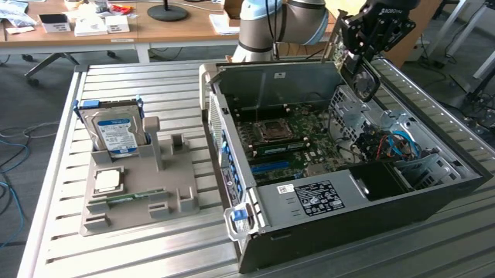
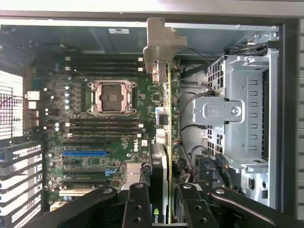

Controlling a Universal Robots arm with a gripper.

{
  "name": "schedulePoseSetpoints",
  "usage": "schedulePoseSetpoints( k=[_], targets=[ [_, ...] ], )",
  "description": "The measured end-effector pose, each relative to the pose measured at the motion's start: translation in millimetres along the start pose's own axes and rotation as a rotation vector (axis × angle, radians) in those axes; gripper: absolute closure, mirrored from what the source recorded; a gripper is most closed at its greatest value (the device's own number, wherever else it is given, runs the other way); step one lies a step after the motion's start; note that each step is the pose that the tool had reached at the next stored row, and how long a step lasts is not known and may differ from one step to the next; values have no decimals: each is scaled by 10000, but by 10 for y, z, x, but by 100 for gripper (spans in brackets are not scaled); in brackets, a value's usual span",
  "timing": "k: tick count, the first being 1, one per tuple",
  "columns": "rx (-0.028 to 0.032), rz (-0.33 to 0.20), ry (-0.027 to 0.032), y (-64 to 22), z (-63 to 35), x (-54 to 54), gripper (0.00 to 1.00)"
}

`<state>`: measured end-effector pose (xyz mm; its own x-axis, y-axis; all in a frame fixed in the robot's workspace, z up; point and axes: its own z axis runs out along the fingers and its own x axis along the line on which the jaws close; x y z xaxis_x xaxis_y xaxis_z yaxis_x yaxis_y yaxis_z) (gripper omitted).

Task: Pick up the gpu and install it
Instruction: 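Pick up the gpu and move the gpu toward the slot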

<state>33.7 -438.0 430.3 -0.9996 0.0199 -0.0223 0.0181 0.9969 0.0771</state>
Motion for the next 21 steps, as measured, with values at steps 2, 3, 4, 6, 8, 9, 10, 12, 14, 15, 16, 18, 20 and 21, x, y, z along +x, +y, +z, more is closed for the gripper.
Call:
schedulePoseSetpoints(
  k=[2,3,4,6,8,9,10,12,14,15,16,18,20,21],
  targets=[
    [0,2,0,0,1,-39,73],
    [0,3,0,0,1,-66,73],
    [0,1,0,1,2,-92,73],
    [0,0,0,2,3,-140,73],
    [1,1,0,3,4,-185,73],
    [0,2,0,3,5,-205,73],
    [0,1,0,4,6,-227,73],
    [1,1,0,5,6,-253,73],
    [0,1,0,4,7,-266,73],
    [1,1,0,2,7,-273,73],
    [1,1,0,-2,7,-278,73],
    [0,2,-1,-19,8,-287,73],
    [0,2,0,-42,8,-290,73],
    [1,1,0,-55,8,-291,73]
  ],
)
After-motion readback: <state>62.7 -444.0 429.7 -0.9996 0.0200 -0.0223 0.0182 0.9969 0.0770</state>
